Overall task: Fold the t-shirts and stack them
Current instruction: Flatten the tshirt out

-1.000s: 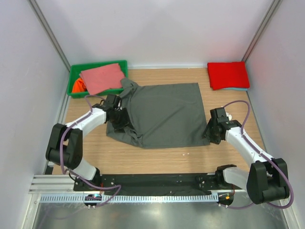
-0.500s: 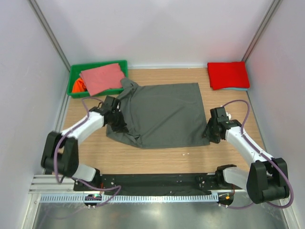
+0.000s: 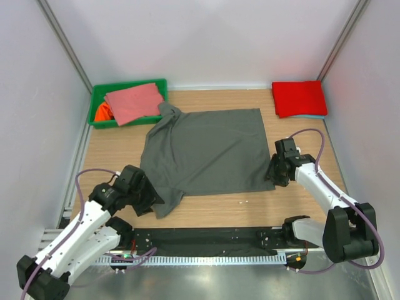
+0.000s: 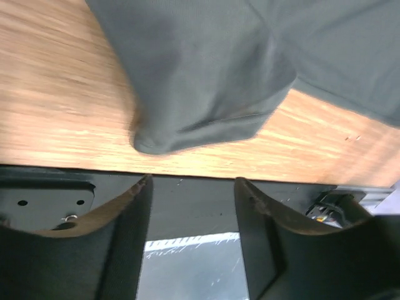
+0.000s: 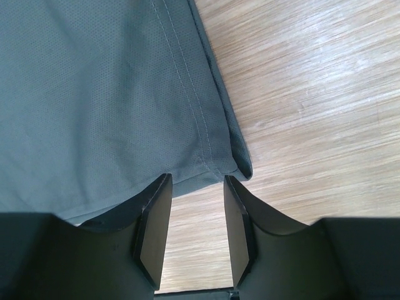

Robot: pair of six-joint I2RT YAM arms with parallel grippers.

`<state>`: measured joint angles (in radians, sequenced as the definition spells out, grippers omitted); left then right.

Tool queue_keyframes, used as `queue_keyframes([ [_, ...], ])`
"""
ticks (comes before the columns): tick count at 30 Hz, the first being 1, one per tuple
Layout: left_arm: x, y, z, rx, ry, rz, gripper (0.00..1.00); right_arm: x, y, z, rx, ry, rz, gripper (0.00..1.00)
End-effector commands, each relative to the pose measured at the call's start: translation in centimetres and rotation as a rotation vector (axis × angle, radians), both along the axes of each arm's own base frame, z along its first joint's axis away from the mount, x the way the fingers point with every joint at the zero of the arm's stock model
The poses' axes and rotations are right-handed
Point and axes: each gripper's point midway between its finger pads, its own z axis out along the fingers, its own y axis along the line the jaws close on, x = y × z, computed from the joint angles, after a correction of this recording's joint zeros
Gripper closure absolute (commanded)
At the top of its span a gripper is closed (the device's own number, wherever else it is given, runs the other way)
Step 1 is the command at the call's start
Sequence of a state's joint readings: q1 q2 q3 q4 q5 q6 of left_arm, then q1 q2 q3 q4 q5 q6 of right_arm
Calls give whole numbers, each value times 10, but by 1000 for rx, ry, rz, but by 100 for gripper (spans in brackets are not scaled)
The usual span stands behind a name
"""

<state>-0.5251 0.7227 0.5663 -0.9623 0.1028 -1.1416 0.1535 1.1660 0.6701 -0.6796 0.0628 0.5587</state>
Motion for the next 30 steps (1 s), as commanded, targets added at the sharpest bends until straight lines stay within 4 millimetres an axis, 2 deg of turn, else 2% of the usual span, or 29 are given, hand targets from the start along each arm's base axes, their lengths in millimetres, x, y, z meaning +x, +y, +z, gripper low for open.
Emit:
queue_keyframes([
  [1,9,12,15,51,-39,85,42,13,7,13,21,-35,26,56],
  [4,16,8,9,89,-10,39,44,18,10,16,26,-41,34,56],
  [6,19,8,1,115,4,11,49,19,12,17,30,-47,35,56],
  [8,13,11,-16,144,58,15,58,20,13,18,34,-51,35,56],
  [9,11,9,-19,133,67,12,70,20,13,18,38,-52,34,56],
  [10,6,5,-25,96,85,20,76,20,13,18,39,-50,36,57],
  [12,0,3,-29,66,99,42,81,19,13,18,37,-52,35,56],
  [13,-7,5,-32,52,118,75,80,19,13,17,36,-53,36,56],
  [16,-19,12,-38,56,148,130,57,17,14,15,44,-49,36,57],
  [19,-22,11,-42,26,155,175,51,16,14,13,47,-50,34,57],
  [25,-17,0,-54,-24,178,198,53,15,14,11,45,-43,35,57],
  [30,-17,2,-60,4,205,209,55,16,14,13,46,-44,34,57],
])
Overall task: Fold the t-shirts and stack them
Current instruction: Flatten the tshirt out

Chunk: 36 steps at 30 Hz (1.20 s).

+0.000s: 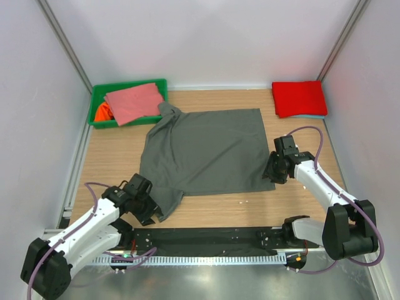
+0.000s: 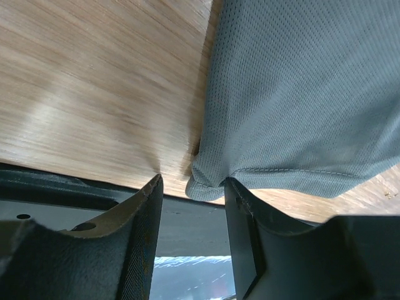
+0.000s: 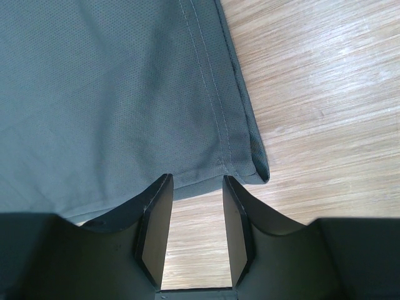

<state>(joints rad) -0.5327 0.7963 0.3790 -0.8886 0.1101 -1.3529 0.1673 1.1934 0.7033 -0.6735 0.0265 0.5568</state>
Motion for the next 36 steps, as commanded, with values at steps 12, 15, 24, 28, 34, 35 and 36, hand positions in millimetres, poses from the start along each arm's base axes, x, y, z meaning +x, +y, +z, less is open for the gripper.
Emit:
queue_keyframes([
  [12,0,-9,-12,-30,66,84,56,10,2,8,4,-36,-3,57],
  [15,2,-7,-12,-11,66,84,56,10,2,8,3,-35,-10,57],
  [24,13,-2,-5,-9,-27,104,85,3,4,0,51,-17,-110,51],
  [28,27,-6,11,-17,-109,58,100,-9,-4,-15,70,18,-230,47],
  [34,47,-25,34,-32,-168,-158,100,-15,-25,-25,32,46,-366,42],
  [35,54,-28,41,-23,-179,-176,100,-16,-25,-27,37,52,-373,43],
  [36,57,-28,45,-16,-190,-195,100,-15,-23,-29,47,54,-374,43],
])
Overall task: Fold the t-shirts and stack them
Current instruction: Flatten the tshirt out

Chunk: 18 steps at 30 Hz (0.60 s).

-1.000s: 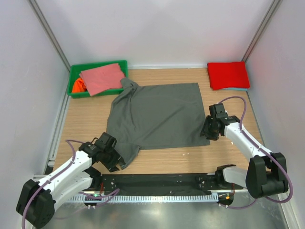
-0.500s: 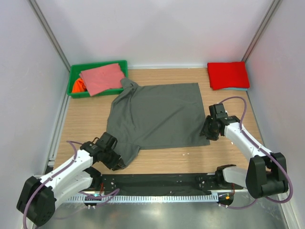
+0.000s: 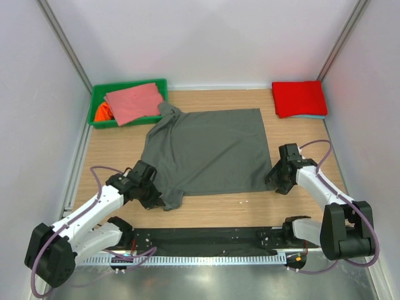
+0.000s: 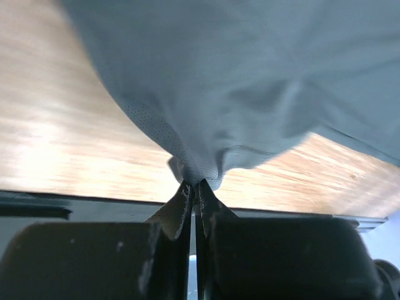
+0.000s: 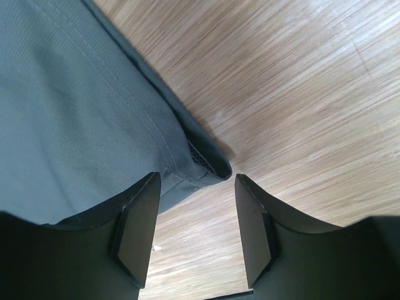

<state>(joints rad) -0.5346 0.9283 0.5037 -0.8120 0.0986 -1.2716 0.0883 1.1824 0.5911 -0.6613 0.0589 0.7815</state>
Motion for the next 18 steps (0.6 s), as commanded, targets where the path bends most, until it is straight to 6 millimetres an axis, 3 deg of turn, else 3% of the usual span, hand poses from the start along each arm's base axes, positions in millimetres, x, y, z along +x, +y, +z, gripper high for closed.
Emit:
queue_keyframes([
  [1,24,-10,24,2,-111,-130,100,8,-5,0,-3,-28,-79,44],
  [6,30,-11,34,17,-147,-183,100,10,-13,0,-21,-26,-106,55],
  [18,32,-9,40,38,-165,-234,100,0,-2,-12,69,0,-194,54],
])
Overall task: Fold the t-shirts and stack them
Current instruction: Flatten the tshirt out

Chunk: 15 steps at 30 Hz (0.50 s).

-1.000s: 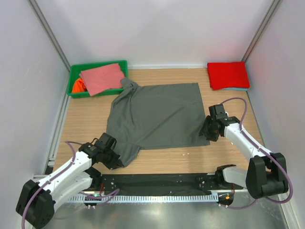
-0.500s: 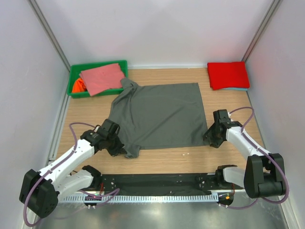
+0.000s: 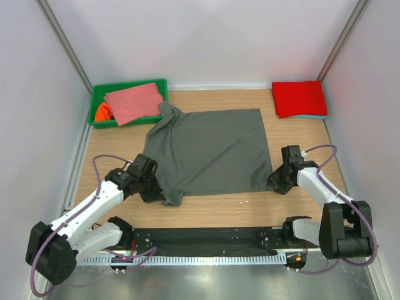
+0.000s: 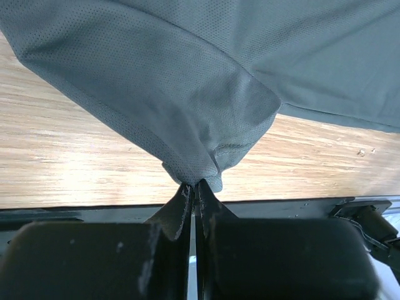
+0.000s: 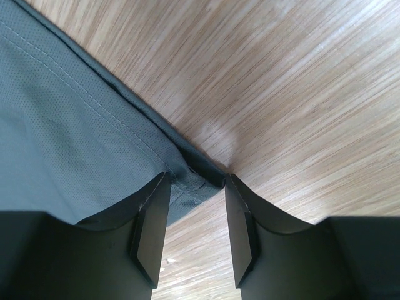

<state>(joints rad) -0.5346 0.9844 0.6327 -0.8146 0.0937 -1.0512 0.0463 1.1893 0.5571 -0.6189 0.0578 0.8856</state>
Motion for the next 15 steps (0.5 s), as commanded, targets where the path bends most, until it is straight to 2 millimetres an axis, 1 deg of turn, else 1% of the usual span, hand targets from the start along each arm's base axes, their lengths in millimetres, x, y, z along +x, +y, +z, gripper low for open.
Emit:
queue_keyframes([
  [1,9,-2,12,10,-45,-35,100,-5,4,-5,35,8,-60,54],
  [3,10,-3,13,8,-46,-41,100,-6,2,-8,31,14,-84,54],
  [5,11,-3,15,11,-50,-47,100,-6,2,-10,34,20,-93,57],
  [7,12,-1,18,20,-57,-49,100,-8,2,-13,34,28,-106,62],
  [8,14,0,20,29,-67,-48,100,-8,1,-13,29,28,-111,70],
  [10,15,2,24,37,-78,-48,100,-9,-1,-12,16,27,-105,79],
  [11,14,4,27,45,-83,-53,100,-8,-2,-10,12,23,-97,89],
  [12,19,7,34,57,-109,-45,100,-9,-4,-9,0,25,-91,93],
  [13,21,10,39,66,-123,-41,100,-3,-6,-3,-16,2,-66,99],
  [14,23,19,44,99,-131,-22,100,-2,-8,1,-29,-4,-54,99],
  [15,32,24,59,116,-187,-20,100,-1,-10,5,-44,-6,-40,99],
])
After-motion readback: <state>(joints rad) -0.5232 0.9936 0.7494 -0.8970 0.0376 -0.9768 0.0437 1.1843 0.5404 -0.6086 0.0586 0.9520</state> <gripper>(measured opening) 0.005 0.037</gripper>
